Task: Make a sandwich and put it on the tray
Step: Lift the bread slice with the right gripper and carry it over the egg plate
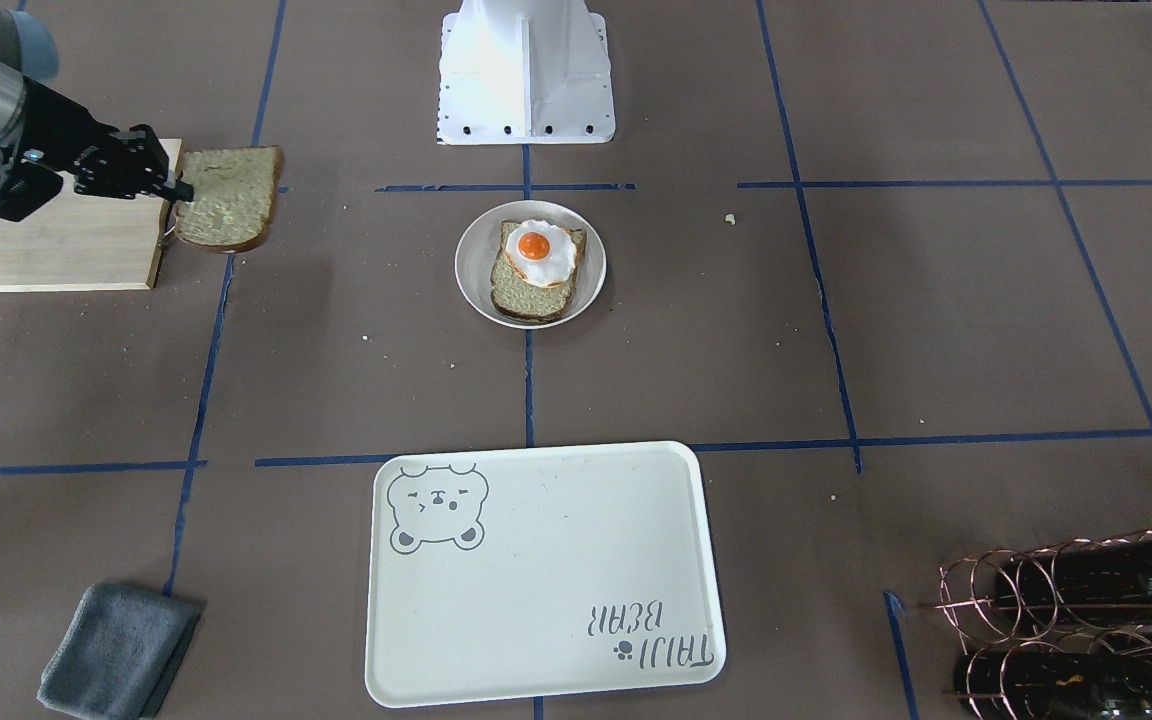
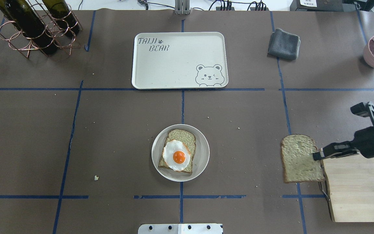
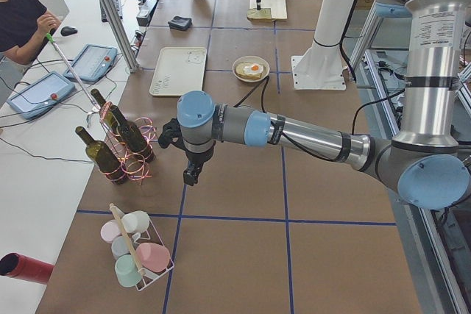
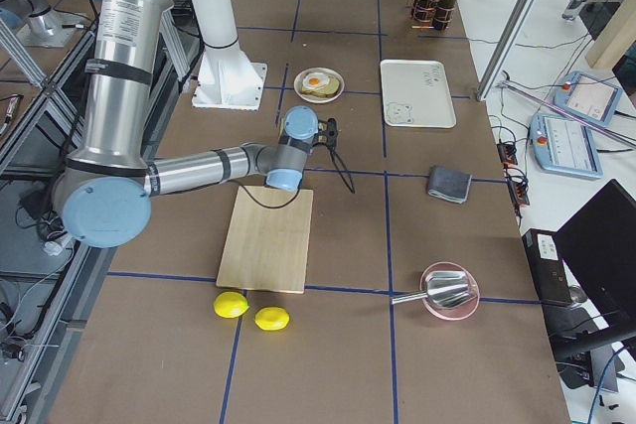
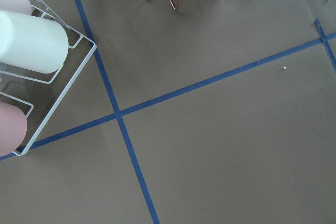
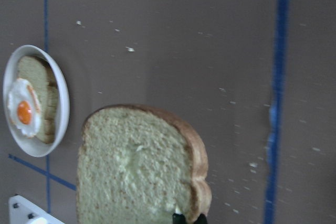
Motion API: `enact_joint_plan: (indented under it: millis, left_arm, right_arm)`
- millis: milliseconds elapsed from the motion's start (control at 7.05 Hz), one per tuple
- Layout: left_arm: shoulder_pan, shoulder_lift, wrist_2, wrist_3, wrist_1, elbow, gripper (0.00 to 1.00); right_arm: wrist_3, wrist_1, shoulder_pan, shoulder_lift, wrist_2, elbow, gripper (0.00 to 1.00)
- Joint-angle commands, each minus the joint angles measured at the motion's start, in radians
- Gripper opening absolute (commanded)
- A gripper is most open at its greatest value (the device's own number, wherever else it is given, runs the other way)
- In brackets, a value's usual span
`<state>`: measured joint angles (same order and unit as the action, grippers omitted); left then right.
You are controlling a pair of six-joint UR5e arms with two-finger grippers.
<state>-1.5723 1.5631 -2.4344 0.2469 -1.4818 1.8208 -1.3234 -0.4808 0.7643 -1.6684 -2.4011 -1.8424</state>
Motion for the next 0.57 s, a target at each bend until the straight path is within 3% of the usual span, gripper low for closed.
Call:
enact_joint_plan:
  millis: [0, 142, 284, 425]
  left_arm:
    - [0.0, 0.0, -0.002, 0.0, 0.0, 0.0, 1.0]
    - [0.0, 0.0, -0.002, 0.0, 0.0, 0.002, 1.0]
    - [0.0, 0.0, -0.003, 0.0, 0.0, 0.002, 1.0]
    - [0.0, 0.0, -0.003, 0.0, 0.0, 0.002, 1.0]
  right_arm:
    - [-0.128, -0.115, -0.161, 0.284, 0.151, 0.054, 0.0]
    - [-0.128, -0.26, -0.24, 0.409, 0.257, 0.061, 0.0]
    - [-0.128, -0.376, -0.275, 0.502, 0.275, 0.086, 0.0]
    - [-0.128, -0.392, -0.293, 0.534, 0.321, 0.116, 0.0]
